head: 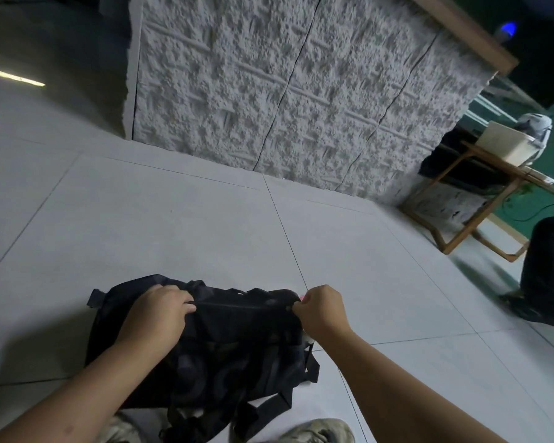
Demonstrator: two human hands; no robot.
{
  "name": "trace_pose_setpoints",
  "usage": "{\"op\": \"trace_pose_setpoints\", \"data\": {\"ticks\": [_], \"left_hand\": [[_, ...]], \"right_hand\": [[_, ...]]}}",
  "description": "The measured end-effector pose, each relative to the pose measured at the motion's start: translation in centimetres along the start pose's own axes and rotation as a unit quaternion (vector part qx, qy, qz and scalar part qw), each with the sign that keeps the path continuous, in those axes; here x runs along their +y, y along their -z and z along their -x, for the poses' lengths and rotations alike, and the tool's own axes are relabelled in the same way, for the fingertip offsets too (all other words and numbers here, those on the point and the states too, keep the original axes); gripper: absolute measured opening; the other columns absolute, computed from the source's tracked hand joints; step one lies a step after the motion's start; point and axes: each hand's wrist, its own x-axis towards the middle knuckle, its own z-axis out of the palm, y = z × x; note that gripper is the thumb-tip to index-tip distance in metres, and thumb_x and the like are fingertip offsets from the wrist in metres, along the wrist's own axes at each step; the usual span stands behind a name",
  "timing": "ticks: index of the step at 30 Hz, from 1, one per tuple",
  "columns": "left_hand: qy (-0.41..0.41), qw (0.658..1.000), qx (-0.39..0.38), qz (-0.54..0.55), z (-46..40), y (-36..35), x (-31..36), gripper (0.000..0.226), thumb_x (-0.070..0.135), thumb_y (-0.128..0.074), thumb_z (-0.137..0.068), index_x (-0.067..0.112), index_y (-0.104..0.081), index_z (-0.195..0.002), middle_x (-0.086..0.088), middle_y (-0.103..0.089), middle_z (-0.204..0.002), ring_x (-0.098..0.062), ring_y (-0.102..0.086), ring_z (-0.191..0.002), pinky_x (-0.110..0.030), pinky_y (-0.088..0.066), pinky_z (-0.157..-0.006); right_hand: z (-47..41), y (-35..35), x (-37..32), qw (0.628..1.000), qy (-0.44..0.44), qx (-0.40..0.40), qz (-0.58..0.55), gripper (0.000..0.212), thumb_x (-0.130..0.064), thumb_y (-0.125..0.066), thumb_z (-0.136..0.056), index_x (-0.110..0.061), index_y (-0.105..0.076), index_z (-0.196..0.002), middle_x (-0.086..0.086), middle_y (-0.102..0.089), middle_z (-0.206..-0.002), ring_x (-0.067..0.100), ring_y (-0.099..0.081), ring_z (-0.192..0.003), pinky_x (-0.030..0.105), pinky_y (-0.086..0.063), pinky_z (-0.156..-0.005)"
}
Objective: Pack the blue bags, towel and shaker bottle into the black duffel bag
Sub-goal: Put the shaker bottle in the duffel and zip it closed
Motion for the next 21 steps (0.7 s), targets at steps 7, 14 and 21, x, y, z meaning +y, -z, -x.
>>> {"op": "trace_pose_setpoints", "data": {"ticks": [7,14,21], "left_hand": [[0.001,1.0,0.003,-0.001,0.0,0.1,0.0,0.01,0.019,-0.082,-0.084,0.021,-0.079,-0.074,0.003,-0.065,-0.068,-0.015,-0.043,-0.068,-0.029,-0.036,-0.062],[0.01,1.0,0.003,0.005,-0.1,0.2,0.0,0.01,0.018,-0.082,-0.083,0.021,-0.08,-0.074,0.003,-0.064,-0.067,-0.022,-0.056,-0.071,-0.029,-0.035,-0.062],[0.018,1.0,-0.002,0.007,0.0,0.2,-0.3,0.012,0.02,-0.081,-0.085,0.022,-0.078,-0.073,0.004,-0.062,-0.067,-0.02,-0.053,-0.071,-0.03,-0.036,-0.061]], "right_hand": [[-0.8,0.2,0.5,1.0,-0.018,-0.009,0.007,0.039,-0.015,-0.069,-0.078,-0.013,-0.036,-0.056,0.005,-0.033,-0.058,0.021,-0.026,-0.057,0.027,-0.021,-0.048],[-1.6,0.4,1.5,0.999,-0.029,-0.001,0.013,0.029,-0.022,-0.069,-0.082,-0.01,-0.05,-0.064,0.014,-0.047,-0.063,0.022,-0.036,-0.059,0.028,-0.031,-0.054],[-2.6,-0.2,3.6,0.998,-0.056,-0.011,-0.021,0.047,-0.048,-0.071,-0.086,-0.013,-0.05,-0.062,0.02,-0.065,-0.059,0.039,-0.072,-0.061,0.03,-0.047,-0.055]]}}
